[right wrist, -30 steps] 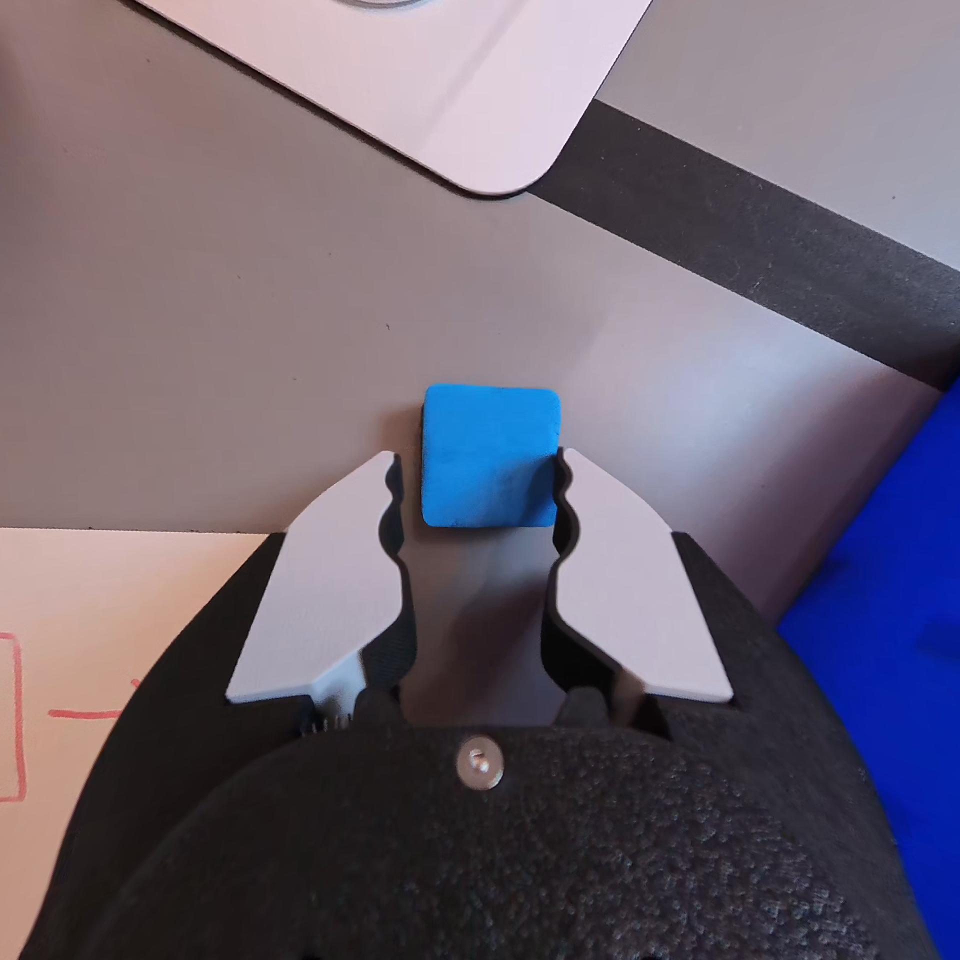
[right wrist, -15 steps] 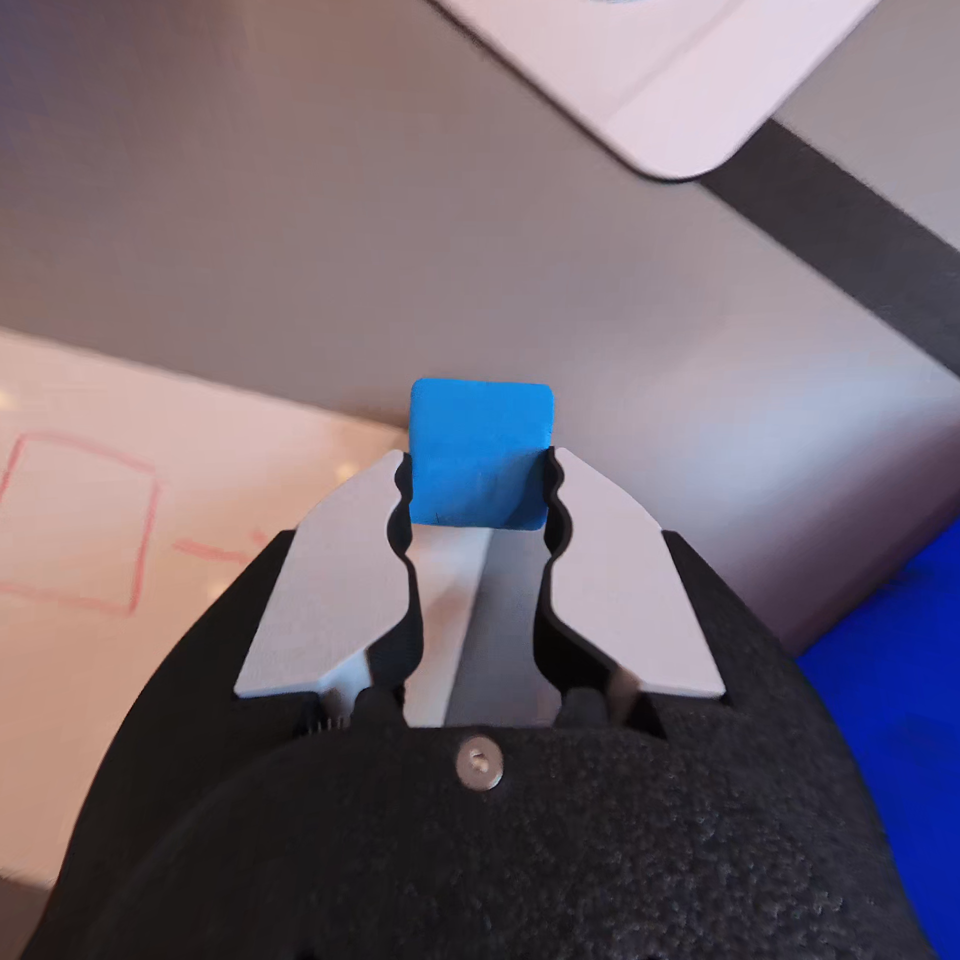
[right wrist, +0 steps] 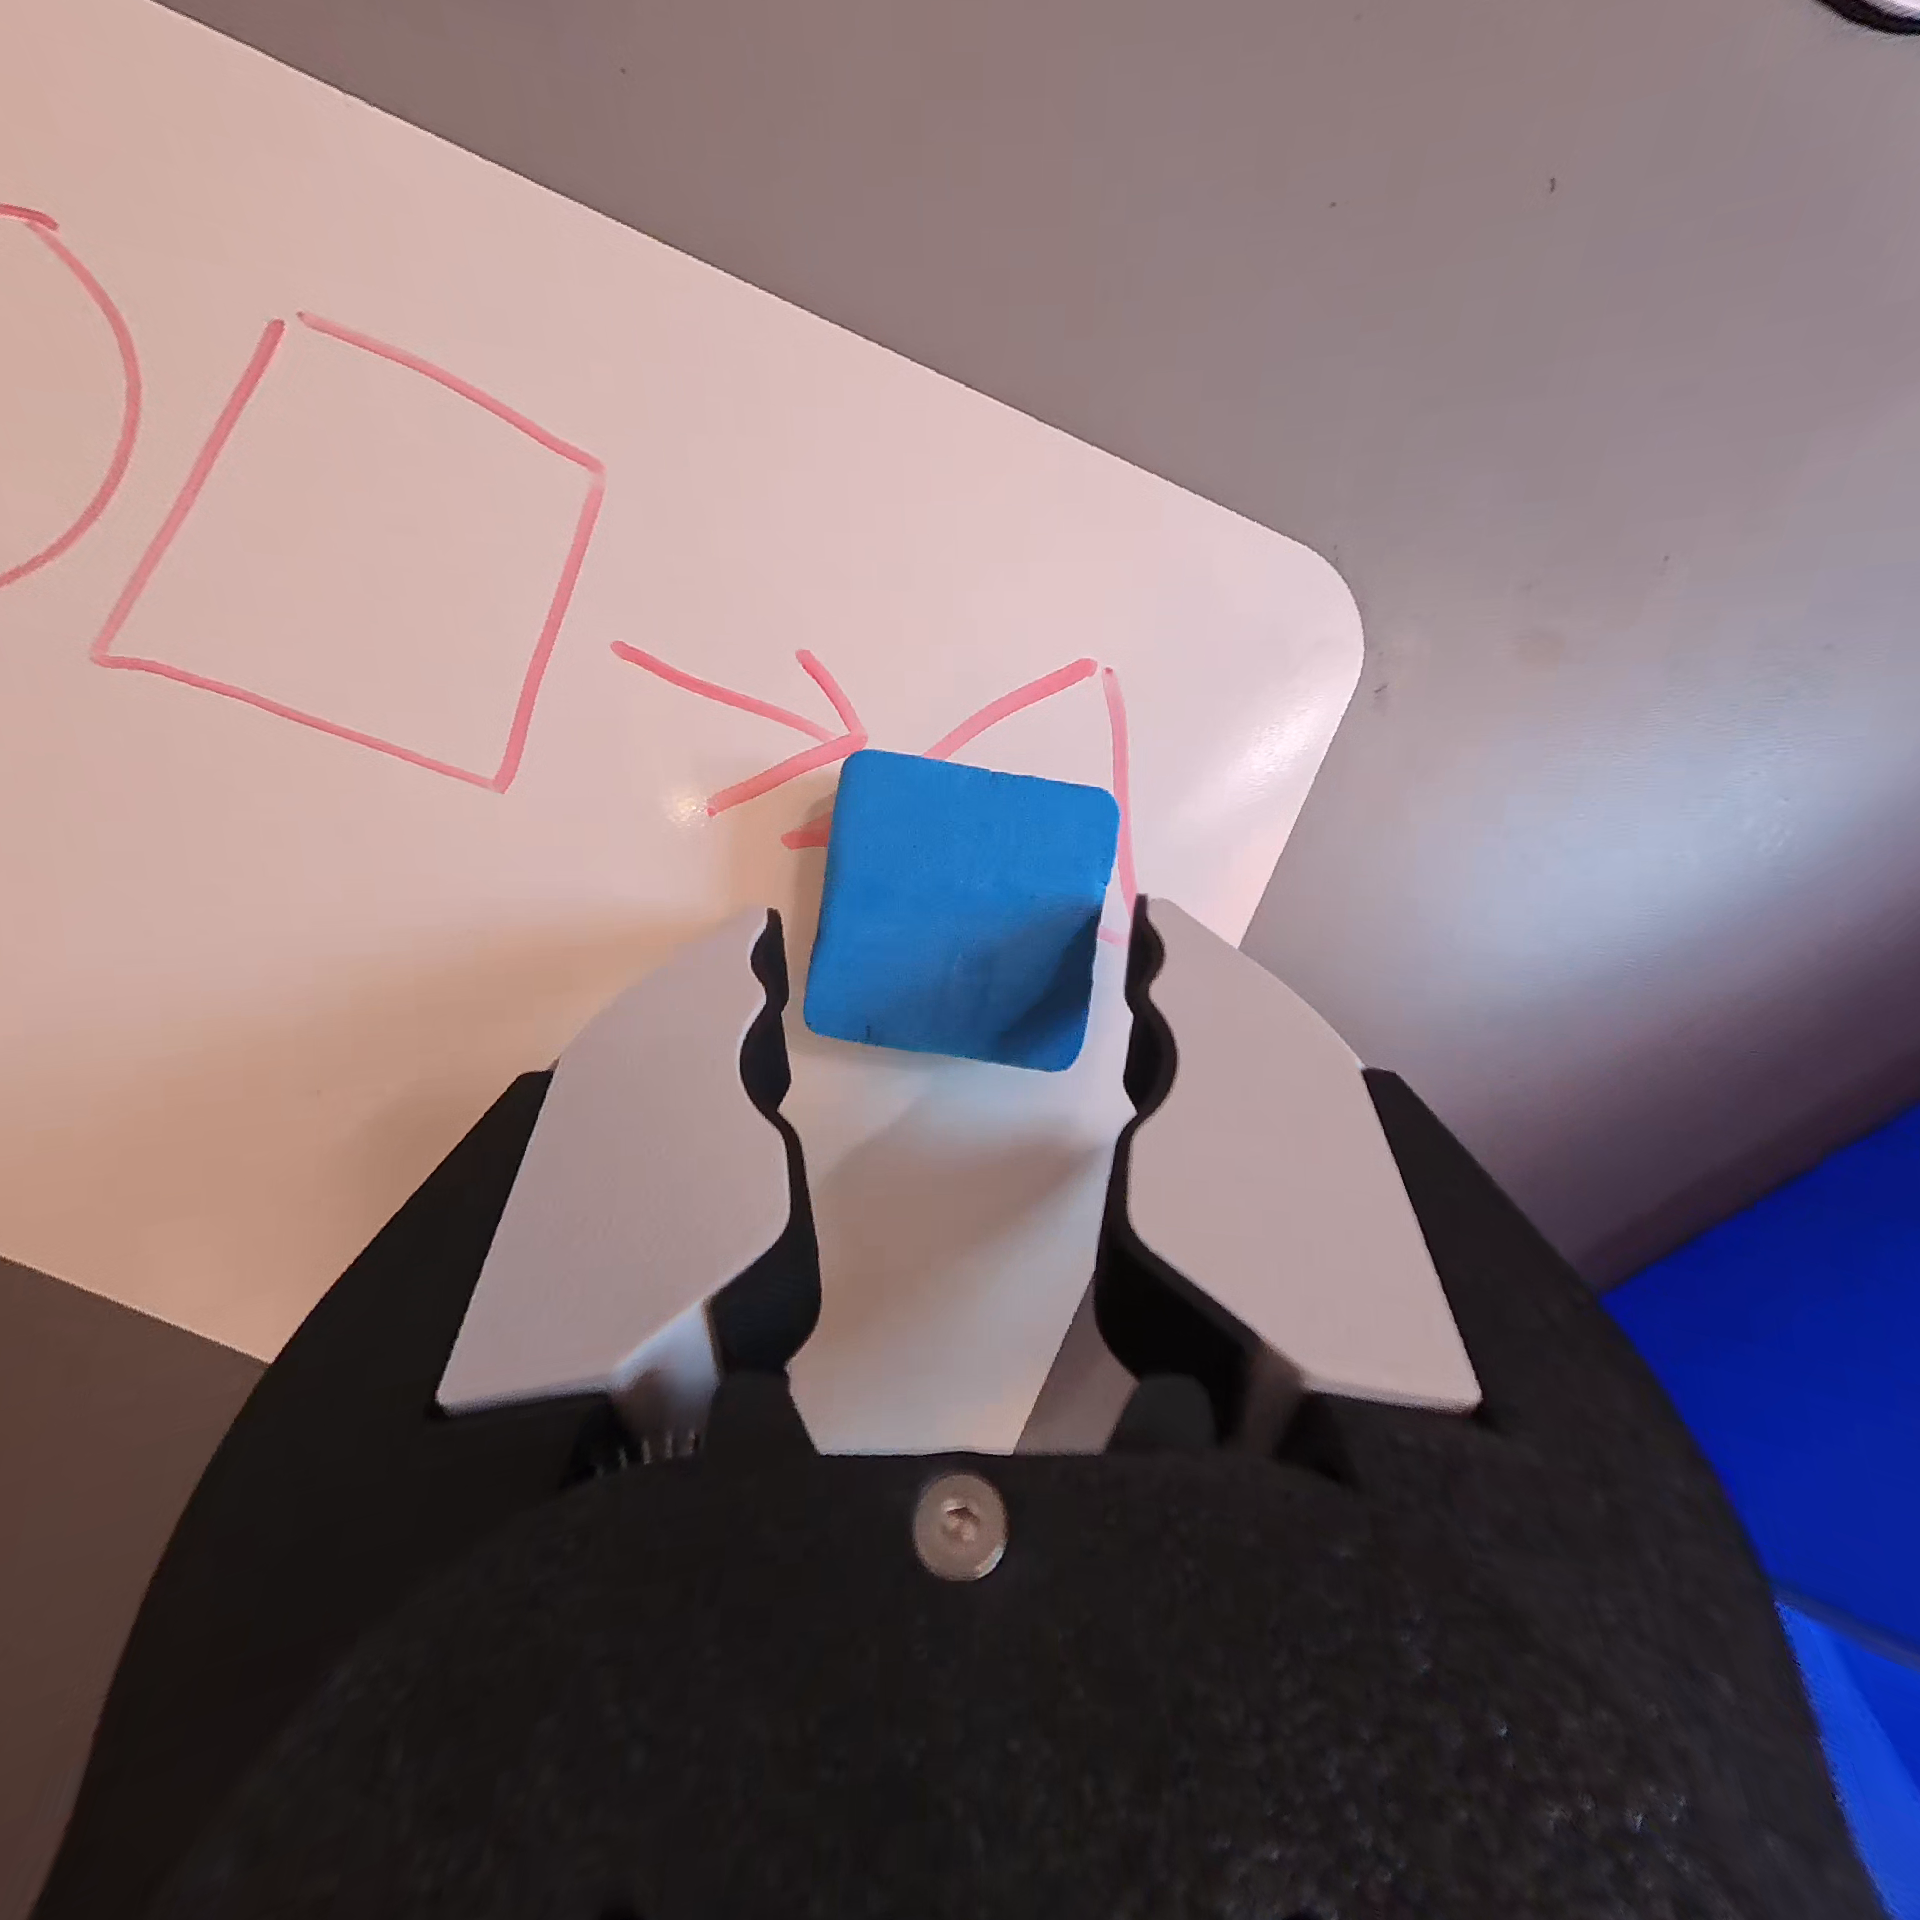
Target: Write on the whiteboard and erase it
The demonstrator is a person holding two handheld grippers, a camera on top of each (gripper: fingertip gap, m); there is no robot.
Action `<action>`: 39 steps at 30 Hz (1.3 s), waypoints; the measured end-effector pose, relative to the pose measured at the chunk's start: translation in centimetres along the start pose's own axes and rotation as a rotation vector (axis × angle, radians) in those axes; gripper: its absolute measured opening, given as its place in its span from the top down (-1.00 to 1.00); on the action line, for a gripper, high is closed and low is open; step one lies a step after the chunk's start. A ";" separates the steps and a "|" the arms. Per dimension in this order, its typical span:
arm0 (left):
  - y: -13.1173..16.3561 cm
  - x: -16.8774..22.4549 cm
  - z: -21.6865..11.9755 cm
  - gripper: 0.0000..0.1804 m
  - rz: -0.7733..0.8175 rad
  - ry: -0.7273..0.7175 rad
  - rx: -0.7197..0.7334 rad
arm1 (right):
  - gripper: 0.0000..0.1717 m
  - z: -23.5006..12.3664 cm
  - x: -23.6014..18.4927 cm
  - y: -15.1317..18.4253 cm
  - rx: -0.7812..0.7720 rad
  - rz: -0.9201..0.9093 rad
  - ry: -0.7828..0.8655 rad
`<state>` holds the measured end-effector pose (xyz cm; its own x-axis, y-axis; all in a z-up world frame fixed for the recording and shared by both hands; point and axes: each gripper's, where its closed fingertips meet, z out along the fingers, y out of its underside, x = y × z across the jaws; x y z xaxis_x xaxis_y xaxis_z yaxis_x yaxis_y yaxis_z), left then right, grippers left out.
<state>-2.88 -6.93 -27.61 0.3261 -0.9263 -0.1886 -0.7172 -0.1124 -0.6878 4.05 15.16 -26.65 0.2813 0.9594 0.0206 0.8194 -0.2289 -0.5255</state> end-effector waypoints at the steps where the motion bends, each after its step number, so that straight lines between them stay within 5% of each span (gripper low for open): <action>1: 0.0 0.1 0.0 1.00 -0.020 0.013 -0.002 | 0.28 0.0 0.0 -0.1 0.006 0.002 -0.001; 12: 0.4 1.3 -0.6 1.00 0.015 0.054 -0.070 | 0.41 -0.3 -0.8 1.0 -0.060 -0.009 -0.032; 17: 0.2 1.5 -0.4 0.99 0.073 0.042 -0.087 | 0.41 0.7 2.4 -0.5 -0.053 0.075 0.011; 22: 0.3 1.1 -0.4 0.99 0.063 0.026 -0.098 | 0.42 0.5 -2.9 -0.3 -0.093 -0.092 -0.095; 27: 0.3 1.1 -0.4 0.99 0.083 0.019 -0.101 | 0.42 1.2 3.6 -1.0 -0.094 0.065 0.016; 32: 0.4 1.0 -0.4 0.99 0.078 0.013 -0.096 | 0.42 1.1 -3.2 -0.9 -0.103 -0.152 -0.113; 36: 0.4 1.0 -0.4 0.99 0.090 0.005 -0.098 | 0.42 0.9 4.4 0.1 -0.130 0.040 0.015; 39: 0.4 1.0 -0.4 0.99 0.084 0.011 -0.093 | 0.42 2.6 3.3 -2.5 -0.067 0.024 -0.005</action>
<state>-3.06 -8.02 -27.82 0.2563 -0.9376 -0.2348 -0.7956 -0.0667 -0.6021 1.66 19.36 -27.44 0.2988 0.9543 0.0041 0.8441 -0.2623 -0.4676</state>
